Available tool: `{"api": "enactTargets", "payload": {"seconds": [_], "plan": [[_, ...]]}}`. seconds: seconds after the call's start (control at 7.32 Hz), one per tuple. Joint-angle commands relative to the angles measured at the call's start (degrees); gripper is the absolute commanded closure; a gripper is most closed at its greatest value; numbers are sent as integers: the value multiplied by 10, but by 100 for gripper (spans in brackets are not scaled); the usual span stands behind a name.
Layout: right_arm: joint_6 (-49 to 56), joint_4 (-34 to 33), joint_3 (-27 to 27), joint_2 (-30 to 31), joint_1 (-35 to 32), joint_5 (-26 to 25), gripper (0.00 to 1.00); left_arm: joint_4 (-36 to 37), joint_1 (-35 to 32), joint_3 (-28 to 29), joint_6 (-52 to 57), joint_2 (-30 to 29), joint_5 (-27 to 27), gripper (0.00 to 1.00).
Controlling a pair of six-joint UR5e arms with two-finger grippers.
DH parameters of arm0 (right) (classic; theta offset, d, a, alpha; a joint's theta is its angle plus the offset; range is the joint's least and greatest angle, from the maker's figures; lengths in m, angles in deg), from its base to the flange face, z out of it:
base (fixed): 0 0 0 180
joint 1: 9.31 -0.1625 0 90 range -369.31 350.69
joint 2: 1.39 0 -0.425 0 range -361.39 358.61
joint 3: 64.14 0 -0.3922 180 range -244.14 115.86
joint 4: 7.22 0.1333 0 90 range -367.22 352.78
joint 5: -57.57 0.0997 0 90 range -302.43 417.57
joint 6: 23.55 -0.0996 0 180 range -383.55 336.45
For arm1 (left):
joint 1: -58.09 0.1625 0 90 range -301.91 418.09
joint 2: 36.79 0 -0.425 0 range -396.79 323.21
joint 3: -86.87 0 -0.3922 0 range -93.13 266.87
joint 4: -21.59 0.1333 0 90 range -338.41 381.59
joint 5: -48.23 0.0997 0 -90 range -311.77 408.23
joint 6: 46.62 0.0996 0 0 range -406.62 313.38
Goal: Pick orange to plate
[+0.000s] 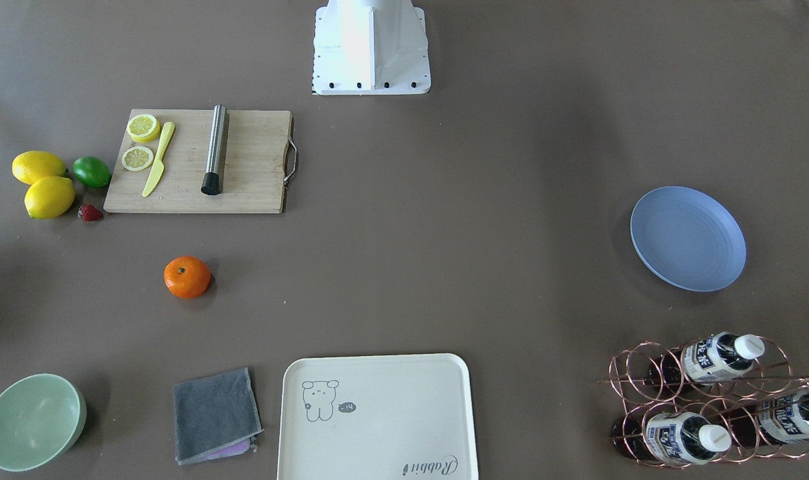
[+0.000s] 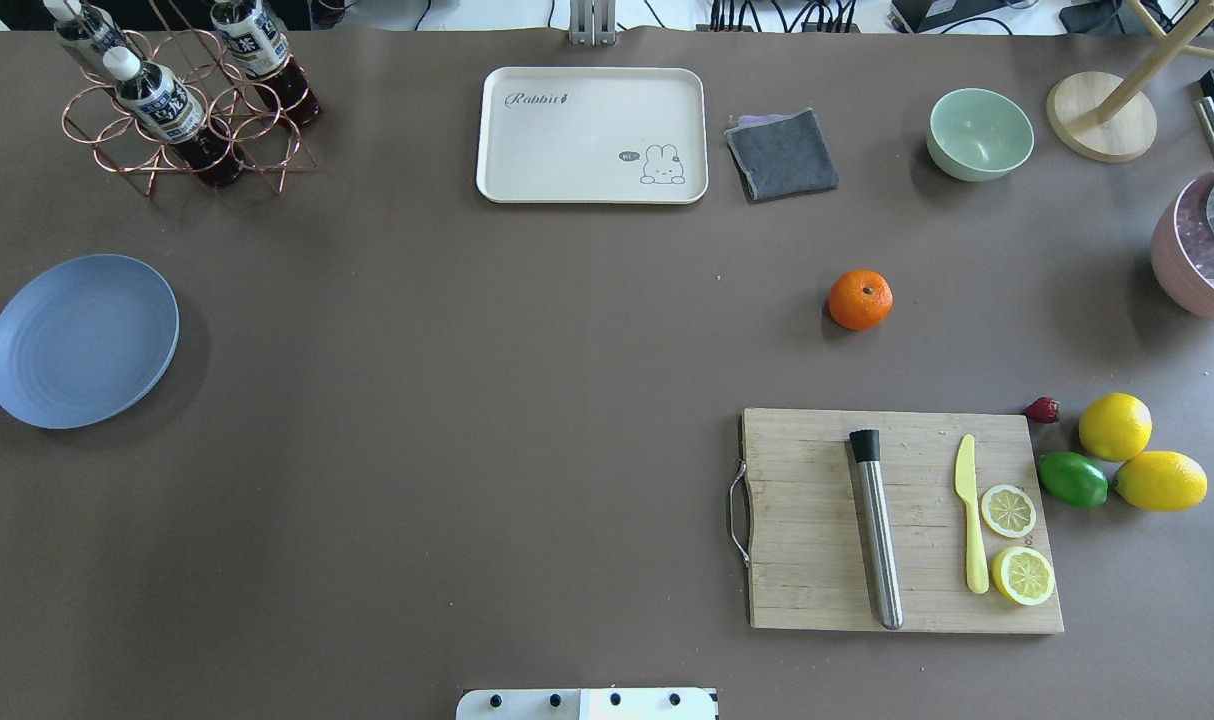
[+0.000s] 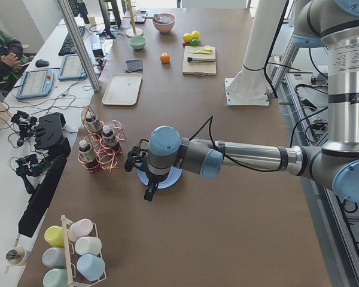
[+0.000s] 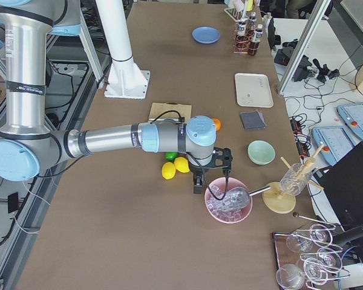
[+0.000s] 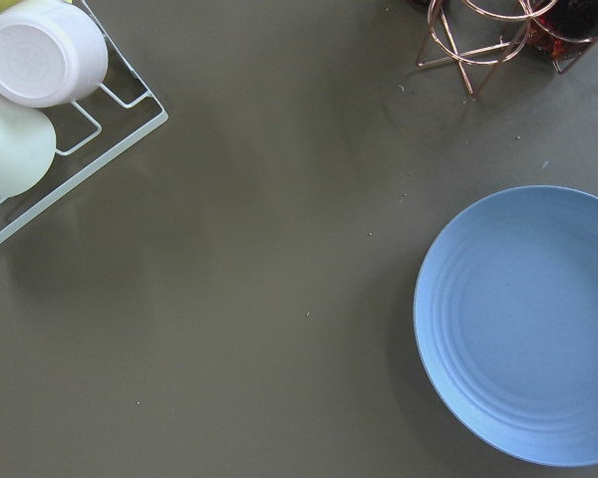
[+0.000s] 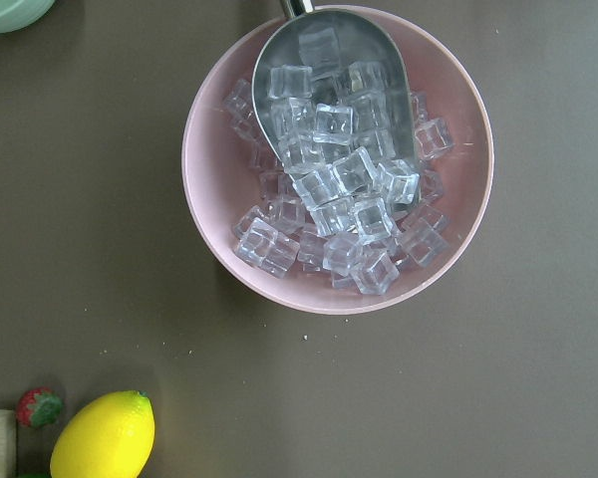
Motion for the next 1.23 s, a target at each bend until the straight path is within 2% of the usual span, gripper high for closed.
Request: {"api": "enactTargets", "payload": {"seconds": [0.0,1.09], "plan": [[-1,0,0,0,0,1,0,0,-1,0,0,3,0,2],[-1,0,0,1,0,5,0,0,-2,-2,0,10,-2,2]]}}
